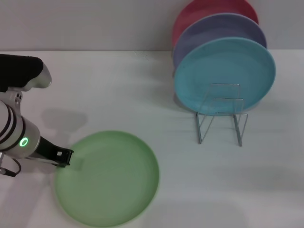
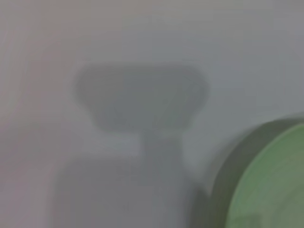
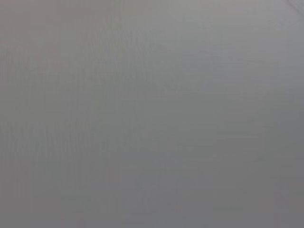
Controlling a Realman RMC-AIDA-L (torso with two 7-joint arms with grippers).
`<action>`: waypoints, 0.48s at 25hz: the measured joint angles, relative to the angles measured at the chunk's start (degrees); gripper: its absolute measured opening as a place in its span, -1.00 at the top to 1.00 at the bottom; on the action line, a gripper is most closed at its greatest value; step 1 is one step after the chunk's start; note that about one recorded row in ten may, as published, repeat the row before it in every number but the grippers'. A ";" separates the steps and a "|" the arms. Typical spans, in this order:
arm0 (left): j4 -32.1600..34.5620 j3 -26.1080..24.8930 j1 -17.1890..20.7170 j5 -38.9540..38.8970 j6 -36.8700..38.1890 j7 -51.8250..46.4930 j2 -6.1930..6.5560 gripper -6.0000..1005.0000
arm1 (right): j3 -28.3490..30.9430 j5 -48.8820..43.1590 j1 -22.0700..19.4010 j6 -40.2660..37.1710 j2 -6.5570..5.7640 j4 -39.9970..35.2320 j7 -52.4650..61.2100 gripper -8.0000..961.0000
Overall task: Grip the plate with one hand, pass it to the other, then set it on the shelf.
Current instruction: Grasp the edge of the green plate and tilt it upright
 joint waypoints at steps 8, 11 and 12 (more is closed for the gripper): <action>-1.12 -0.22 0.81 -0.03 0.60 0.69 0.03 0.92 | 0.15 0.00 -0.14 -0.38 0.23 0.00 0.00 -0.37; -1.13 -0.11 0.88 -0.05 0.95 0.83 0.00 0.92 | 0.21 0.00 -0.15 -0.59 0.36 0.00 0.00 -0.37; -1.13 -0.18 0.97 -0.15 1.06 1.02 0.00 0.92 | 0.22 0.00 -0.16 -0.60 0.41 0.01 0.00 -0.37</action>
